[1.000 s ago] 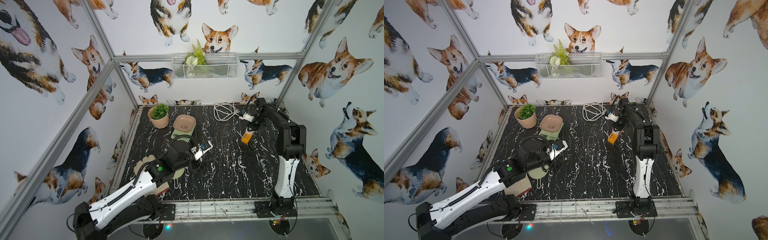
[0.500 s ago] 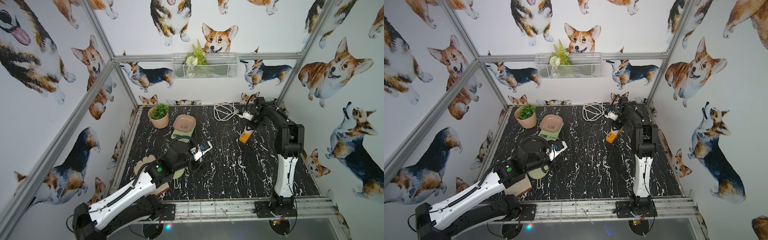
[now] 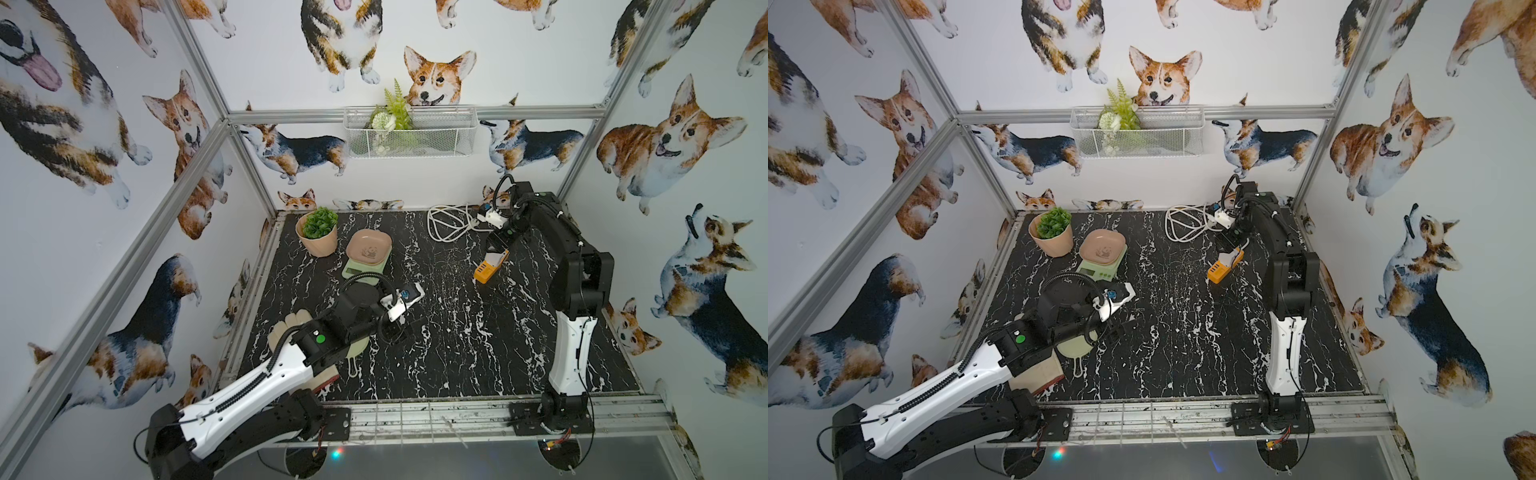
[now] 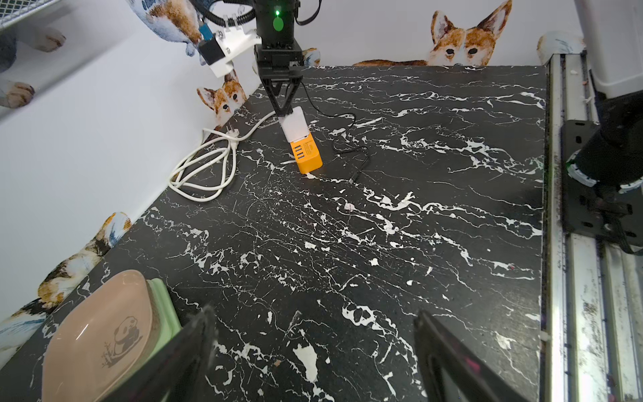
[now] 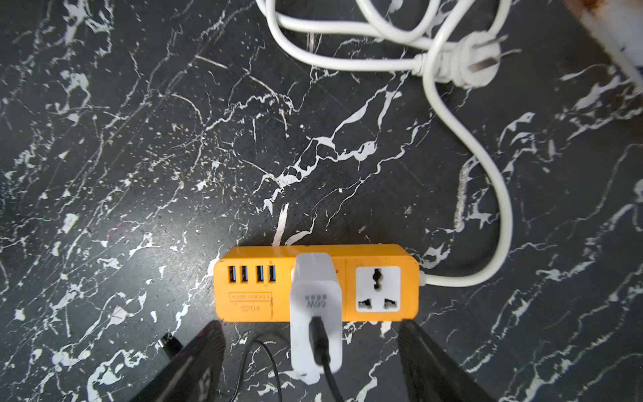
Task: Charge the electronic scale
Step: Insert the plug into the socket.
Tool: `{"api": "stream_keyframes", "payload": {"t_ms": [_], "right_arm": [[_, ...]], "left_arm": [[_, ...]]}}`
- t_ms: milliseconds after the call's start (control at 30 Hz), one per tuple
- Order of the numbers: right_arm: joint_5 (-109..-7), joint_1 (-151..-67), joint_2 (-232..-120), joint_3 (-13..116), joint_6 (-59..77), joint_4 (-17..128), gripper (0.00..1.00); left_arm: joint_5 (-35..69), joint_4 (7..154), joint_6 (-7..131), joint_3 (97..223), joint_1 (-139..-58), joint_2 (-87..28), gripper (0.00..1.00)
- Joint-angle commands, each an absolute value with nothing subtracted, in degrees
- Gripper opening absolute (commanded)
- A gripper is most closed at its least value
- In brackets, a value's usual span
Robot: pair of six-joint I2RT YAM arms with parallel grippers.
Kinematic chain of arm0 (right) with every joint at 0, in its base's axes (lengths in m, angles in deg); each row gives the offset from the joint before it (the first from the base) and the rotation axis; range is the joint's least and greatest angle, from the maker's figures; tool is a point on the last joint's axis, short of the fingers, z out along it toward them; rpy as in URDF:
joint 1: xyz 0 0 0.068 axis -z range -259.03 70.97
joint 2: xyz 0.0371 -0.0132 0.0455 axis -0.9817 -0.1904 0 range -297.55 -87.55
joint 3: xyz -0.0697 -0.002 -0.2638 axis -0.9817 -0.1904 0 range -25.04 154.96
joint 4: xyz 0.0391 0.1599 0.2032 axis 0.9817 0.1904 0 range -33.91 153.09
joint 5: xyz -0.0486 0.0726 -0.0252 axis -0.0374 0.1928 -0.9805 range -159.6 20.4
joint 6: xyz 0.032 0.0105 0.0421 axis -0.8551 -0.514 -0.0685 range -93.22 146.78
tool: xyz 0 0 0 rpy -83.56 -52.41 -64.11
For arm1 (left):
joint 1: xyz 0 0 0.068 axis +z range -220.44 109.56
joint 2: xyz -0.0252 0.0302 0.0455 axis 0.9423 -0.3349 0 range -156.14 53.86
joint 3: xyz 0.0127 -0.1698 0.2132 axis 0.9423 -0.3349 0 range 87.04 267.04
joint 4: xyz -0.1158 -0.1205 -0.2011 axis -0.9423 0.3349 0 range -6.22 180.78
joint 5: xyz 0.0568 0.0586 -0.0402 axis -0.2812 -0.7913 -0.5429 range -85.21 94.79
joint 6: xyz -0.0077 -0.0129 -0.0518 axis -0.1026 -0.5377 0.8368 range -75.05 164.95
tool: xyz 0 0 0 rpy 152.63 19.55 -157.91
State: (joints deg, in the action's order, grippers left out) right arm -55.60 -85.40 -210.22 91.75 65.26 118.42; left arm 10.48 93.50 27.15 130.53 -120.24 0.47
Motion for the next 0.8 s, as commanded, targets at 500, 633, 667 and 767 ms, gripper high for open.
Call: {"api": "stream_keyframes", "payload": {"t_ms": [500,633,667,767], "right_arm": [[-42.4,-85.6,-180.7,69.2,22.0,104.1,0.85],[-36.7,-85.4,-174.3,59.5,12.8,100.1,0.85],[-36.4,-85.4,-172.6,56.3,10.0,98.6,0.85],[-36.5,-85.5,-168.3,48.8,2.5,95.5,0.84]], "left_arm": [[-12.8,84.0,43.3,131.8,-119.4,-8.4,1.00],[-14.0,86.2,44.2,136.4,-117.2,-12.7,1.00],[-13.7,87.6,44.9,138.9,-115.8,-14.0,1.00],[-11.5,92.2,48.6,143.4,-109.9,-17.3,1.00]]}}
